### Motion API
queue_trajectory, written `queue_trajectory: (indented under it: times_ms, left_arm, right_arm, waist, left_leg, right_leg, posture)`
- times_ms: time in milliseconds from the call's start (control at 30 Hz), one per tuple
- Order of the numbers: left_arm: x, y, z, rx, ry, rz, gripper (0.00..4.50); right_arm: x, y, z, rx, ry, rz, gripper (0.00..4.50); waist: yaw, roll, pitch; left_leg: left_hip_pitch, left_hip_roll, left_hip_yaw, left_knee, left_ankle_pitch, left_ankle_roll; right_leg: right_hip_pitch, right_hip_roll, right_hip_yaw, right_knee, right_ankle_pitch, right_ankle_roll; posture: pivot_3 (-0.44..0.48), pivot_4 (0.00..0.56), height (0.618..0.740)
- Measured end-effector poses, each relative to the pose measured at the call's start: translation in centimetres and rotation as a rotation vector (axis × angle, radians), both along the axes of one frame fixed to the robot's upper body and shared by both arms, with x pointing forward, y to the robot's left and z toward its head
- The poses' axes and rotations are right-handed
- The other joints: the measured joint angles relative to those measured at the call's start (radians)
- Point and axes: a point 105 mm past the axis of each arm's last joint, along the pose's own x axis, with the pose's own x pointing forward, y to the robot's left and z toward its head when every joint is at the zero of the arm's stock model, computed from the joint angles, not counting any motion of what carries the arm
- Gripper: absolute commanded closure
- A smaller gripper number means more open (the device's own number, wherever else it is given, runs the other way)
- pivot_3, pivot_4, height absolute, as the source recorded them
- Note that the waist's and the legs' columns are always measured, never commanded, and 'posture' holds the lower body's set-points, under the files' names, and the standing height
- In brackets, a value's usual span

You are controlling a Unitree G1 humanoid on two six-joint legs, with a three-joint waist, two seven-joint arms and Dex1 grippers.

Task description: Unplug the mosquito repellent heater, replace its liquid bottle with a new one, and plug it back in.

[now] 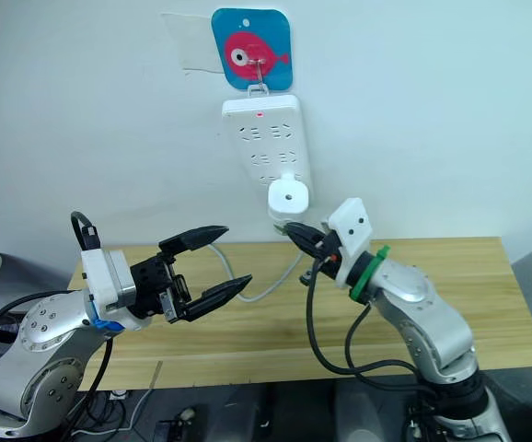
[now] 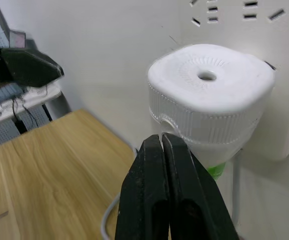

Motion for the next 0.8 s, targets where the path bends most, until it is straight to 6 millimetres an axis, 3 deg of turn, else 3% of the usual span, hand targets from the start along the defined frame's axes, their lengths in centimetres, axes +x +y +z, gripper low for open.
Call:
queue_trajectory:
  times_ms: [67,433,800]
  left_arm:
    - [0.5,0.6,-0.4,0.009,0.031,0.036,0.00]
    - [1.6,3.3,-1.1,0.158,0.046,0.195,0.00]
    - [1.2,4.1,-1.3,0.177,0.075,0.221,0.00]
  right_arm:
    - [-0.5,-0.9,-0.4,-0.038,0.008,0.028,3.86]
    - [-1.9,-5.0,0.8,-0.158,-0.068,0.133,0.03]
    - [-2.6,-5.5,0.8,-0.148,-0.069,0.168,0.03]
  waist:
    - [-0.001,0.000,0.000]
    - [0.002,0.000,0.000]
    - [0.021,0.000,0.000]
  left_leg:
    - [0.000,0.000,0.000,0.000,0.000,0.000]
    - [0.000,0.001,0.000,-0.001,0.000,0.000]
    - [0.000,0.001,-0.001,-0.001,0.000,0.000]
  right_leg:
    - [0.001,0.000,0.000,-0.002,0.000,0.000]
    - [0.001,0.000,0.000,-0.002,0.000,0.000]
    - [0.002,0.000,0.001,-0.003,0.000,0.000]
  posture:
    - [-0.022,0.290,0.740]
    - [0.027,0.275,0.740]
    - [0.045,0.259,0.740]
